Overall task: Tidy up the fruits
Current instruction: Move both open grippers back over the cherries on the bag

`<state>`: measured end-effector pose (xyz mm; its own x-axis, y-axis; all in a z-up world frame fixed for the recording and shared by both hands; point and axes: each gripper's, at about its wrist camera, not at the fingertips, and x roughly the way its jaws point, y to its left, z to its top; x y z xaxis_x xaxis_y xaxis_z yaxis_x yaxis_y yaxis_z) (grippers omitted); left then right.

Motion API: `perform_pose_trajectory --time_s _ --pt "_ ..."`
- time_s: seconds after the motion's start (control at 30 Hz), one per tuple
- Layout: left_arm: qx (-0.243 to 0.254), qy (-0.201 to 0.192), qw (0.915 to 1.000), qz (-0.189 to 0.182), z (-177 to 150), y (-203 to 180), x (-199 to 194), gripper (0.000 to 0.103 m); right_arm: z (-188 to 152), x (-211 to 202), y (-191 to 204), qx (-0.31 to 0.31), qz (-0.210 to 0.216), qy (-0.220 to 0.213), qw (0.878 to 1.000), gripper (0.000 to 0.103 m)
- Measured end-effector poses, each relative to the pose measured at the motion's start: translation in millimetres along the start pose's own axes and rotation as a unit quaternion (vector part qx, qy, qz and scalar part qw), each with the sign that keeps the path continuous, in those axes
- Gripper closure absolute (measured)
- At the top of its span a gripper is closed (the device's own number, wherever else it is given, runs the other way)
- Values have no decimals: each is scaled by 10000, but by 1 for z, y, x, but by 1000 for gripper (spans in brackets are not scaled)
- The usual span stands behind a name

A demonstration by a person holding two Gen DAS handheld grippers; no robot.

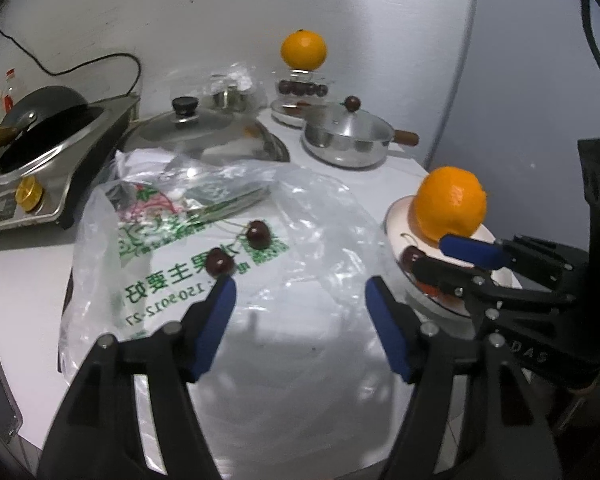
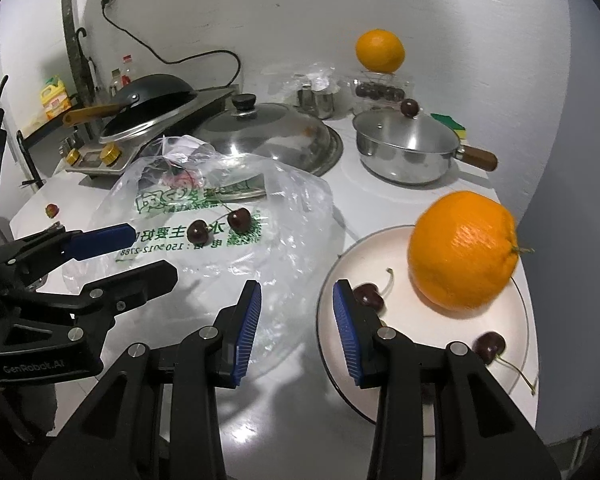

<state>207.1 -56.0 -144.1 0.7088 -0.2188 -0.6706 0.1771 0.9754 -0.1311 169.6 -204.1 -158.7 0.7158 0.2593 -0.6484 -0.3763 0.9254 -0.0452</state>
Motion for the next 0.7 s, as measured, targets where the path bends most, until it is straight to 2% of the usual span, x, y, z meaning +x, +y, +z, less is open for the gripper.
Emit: perform_pose_trajectory --time_s 0.7 --pt "-271 102 9991 308 12 49 23 34 29 46 23 -192 258 113 9994 63"
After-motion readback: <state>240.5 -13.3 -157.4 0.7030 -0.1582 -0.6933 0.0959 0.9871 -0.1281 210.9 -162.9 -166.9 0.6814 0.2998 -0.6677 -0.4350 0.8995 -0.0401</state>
